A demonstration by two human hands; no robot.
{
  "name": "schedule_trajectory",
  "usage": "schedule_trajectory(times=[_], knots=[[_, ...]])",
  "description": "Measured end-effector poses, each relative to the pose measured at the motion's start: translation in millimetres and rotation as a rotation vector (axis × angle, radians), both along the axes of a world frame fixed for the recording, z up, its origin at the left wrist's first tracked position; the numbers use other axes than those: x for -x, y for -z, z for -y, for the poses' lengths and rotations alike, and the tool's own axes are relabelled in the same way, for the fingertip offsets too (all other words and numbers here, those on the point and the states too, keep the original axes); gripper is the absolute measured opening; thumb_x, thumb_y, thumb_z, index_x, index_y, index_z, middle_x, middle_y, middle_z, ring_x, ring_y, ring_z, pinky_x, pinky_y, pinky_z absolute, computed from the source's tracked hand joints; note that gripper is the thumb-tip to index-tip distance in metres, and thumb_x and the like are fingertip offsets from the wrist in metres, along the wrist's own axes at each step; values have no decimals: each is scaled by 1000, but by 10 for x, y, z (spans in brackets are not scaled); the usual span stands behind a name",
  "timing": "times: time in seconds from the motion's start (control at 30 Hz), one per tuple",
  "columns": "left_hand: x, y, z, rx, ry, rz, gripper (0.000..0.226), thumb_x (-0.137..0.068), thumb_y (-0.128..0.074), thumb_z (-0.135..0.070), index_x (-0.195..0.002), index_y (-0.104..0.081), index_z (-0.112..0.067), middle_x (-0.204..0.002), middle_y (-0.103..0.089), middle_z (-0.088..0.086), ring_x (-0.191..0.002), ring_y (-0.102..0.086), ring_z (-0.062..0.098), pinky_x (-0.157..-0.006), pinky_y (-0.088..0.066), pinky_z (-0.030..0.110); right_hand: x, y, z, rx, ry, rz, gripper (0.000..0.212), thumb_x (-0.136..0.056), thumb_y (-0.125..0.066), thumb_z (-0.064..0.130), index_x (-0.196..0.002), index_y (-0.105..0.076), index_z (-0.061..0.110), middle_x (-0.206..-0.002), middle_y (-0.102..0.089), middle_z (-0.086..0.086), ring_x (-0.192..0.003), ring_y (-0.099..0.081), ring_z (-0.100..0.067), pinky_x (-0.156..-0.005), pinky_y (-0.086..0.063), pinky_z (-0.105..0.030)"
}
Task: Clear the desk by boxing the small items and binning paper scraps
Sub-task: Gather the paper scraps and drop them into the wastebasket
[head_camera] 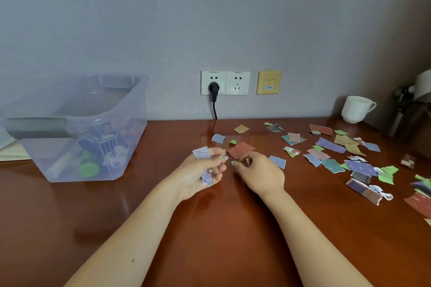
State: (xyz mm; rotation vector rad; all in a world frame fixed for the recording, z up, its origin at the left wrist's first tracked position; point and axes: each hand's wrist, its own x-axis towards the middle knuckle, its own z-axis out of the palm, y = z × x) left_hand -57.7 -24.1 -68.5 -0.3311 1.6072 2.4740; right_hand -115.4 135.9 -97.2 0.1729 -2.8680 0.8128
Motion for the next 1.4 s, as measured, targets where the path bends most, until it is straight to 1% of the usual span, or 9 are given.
schedule_trajectory(times=[0.17, 0.23, 0.4, 0.5, 0.6, 0.77, 0.83, 1.13, 1.4], knots=[[51, 36, 71, -367, -144, 102, 18, -90, -59, -2, -105, -67, -6, -88, -62, 6, -77, -61, 18, -69, -56, 28, 89, -28, 81, -90, 20, 52, 25, -85, -58, 50, -92, -65, 28, -89, -65, 9, -87, -61, -16, -66, -48, -27], [59, 53, 73, -384, -159, 111, 6, -88, -65, -8, -93, -65, -8, -82, -61, 4, -71, -59, 16, -62, -52, 24, 130, -69, 112, -74, 8, 97, 23, -84, -60, 47, -96, -66, 28, -93, -66, 8, -92, -61, -17, -69, -48, -27], [108, 85, 63, -298, -124, 90, 11, -86, -68, -19, -85, -57, -16, -66, -50, -2, -51, -43, 9, -44, -37, 18, 186, -189, 135, -78, -56, 180, 10, -88, -62, 39, -93, -67, 31, -99, -65, 7, -96, -60, -16, -70, -46, -28], [121, 61, 9, -41, -141, 27, 5, -87, -67, -14, -88, -63, -13, -66, -48, -2, -50, -41, 8, -44, -35, 18, 212, -219, 129, -81, -81, 228, 8, -88, -62, 37, -82, -65, 34, -98, -68, 6, -95, -63, -16, -73, -47, -29], [163, 52, -40, 443, -198, -119, 17, -90, -61, -11, -104, -68, -16, -74, -52, -5, -60, -46, 8, -56, -38, 19, 229, -212, 116, -98, -90, 231, 8, -89, -62, 38, -84, -65, 32, -97, -68, 5, -95, -63, -18, -77, -50, -30], [472, 105, -79, 1224, -194, -248, 22, -88, -60, -30, -110, -61, -26, -102, -57, -3, -87, -59, 16, -78, -50, 32, 285, -196, 111, -73, -107, 243, 18, -87, -64, 37, -82, -73, 23, -85, -71, 2, -83, -65, -17, -76, -55, -33], [588, 145, -110, 1407, -146, -206, 29, -88, -60, -39, -113, -59, -23, -109, -51, 0, -91, -59, 22, -78, -51, 35, 302, -178, 118, -76, -115, 247, 19, -87, -63, 37, -85, -74, 21, -84, -71, 1, -81, -66, -18, -75, -55, -33], [770, 211, -134, 1568, -28, -64, 36, -86, -61, -50, -108, -60, -21, -116, -46, 2, -97, -59, 26, -76, -51, 37, 321, -195, 44, 7, -185, 295, 17, -79, -68, 29, -63, -65, 28, -84, -71, 4, -85, -65, -18, -79, -54, -35], [748, 266, -148, 1598, -86, -89, 43, -86, -62, -51, -103, -57, -12, -113, -43, 4, -100, -56, 28, -78, -49, 37, 310, -182, 52, 40, -193, 285, 12, -82, -65, 26, -74, -72, 21, -80, -70, 0, -78, -64, -19, -72, -52, -33]])
